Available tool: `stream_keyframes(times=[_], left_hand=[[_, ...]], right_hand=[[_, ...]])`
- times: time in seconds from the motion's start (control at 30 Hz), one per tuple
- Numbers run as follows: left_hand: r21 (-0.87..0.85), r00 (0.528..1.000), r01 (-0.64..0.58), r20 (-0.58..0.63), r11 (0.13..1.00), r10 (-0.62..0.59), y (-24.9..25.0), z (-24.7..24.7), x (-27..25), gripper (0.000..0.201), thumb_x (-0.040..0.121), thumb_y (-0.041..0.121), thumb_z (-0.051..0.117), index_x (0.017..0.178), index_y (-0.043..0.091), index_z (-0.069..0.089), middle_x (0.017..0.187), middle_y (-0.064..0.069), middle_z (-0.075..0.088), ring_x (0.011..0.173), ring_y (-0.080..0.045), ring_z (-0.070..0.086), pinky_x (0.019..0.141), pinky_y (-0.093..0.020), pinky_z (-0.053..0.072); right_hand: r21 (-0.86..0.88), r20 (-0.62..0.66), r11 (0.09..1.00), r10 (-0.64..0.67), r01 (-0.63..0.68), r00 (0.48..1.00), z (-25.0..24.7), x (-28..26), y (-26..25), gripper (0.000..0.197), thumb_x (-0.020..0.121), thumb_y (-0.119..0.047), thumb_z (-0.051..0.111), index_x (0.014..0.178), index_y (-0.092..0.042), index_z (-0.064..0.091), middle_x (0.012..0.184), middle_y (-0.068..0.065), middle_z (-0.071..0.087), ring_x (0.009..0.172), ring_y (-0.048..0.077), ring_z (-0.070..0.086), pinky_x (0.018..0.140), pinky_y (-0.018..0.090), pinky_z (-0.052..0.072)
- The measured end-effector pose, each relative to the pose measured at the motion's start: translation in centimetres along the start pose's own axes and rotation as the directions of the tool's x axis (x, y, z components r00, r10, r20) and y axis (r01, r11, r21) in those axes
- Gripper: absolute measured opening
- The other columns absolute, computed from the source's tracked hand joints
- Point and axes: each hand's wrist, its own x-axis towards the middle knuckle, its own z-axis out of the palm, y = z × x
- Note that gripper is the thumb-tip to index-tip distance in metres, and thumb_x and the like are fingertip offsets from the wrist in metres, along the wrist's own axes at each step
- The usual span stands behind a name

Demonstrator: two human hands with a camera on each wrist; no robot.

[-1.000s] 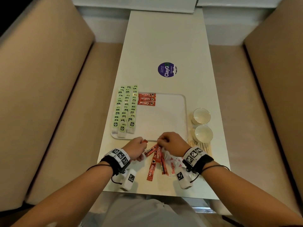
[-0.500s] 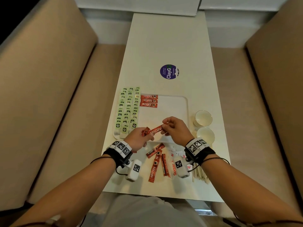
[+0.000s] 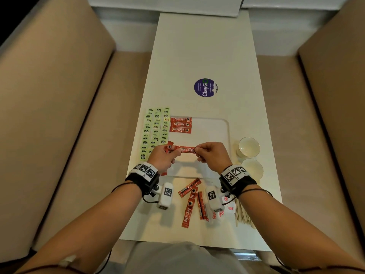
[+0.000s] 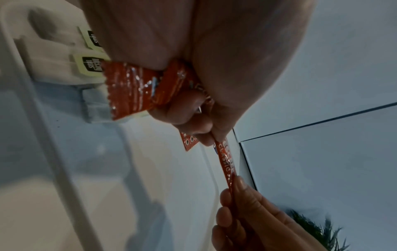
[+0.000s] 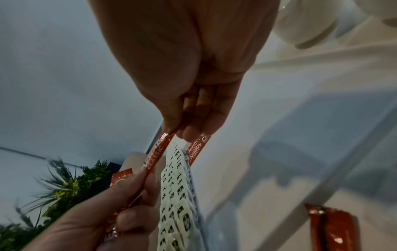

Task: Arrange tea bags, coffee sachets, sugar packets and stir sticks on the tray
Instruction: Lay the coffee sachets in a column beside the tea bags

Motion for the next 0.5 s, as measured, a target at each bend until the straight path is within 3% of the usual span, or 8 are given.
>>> stream_keyframes(times=[0.2,0.37,0.5], left_hand=[[0.002,0.999,0.028,-0.017,1.000,-0.028,1.1,-0.6,1.3,0.021,0.093,0.023,0.070,0.095,0.002,0.070,0.079,-0.006,0.065,0.050,-0.010,0.047,0.047,-0.023,0.035],[0.026,0.999,0.034,0.001,0.999,-0.034,0.6,-1.5,2.8,0.018,0.091,0.027,0.071,0.090,0.009,0.073,0.090,-0.019,0.071,0.057,-0.014,0.051,0.052,-0.027,0.039],[0.074,0.999,0.039,0.003,0.996,-0.039,0.6,-2.2,3.3,0.013,0.093,0.021,0.067,0.080,0.018,0.070,0.079,-0.006,0.065,0.056,-0.015,0.051,0.053,-0.025,0.041]], right_hand=[[-0.006,0.001,0.999,0.035,-0.035,0.999,0.0,1.7,-0.4,0.008,0.096,-0.015,0.068,0.092,-0.017,0.075,0.085,0.009,0.076,0.071,0.014,0.071,0.067,0.026,0.060],[-0.046,0.014,0.998,0.046,-0.046,0.999,0.3,3.2,-0.2,0.011,0.097,-0.014,0.065,0.101,-0.014,0.076,0.085,0.008,0.075,0.070,0.012,0.068,0.063,0.024,0.057],[-0.051,-0.002,0.998,0.040,-0.040,0.999,0.6,4.5,-0.1,0.013,0.098,-0.013,0.063,0.098,-0.016,0.075,0.084,0.007,0.075,0.068,0.011,0.067,0.061,0.024,0.056]])
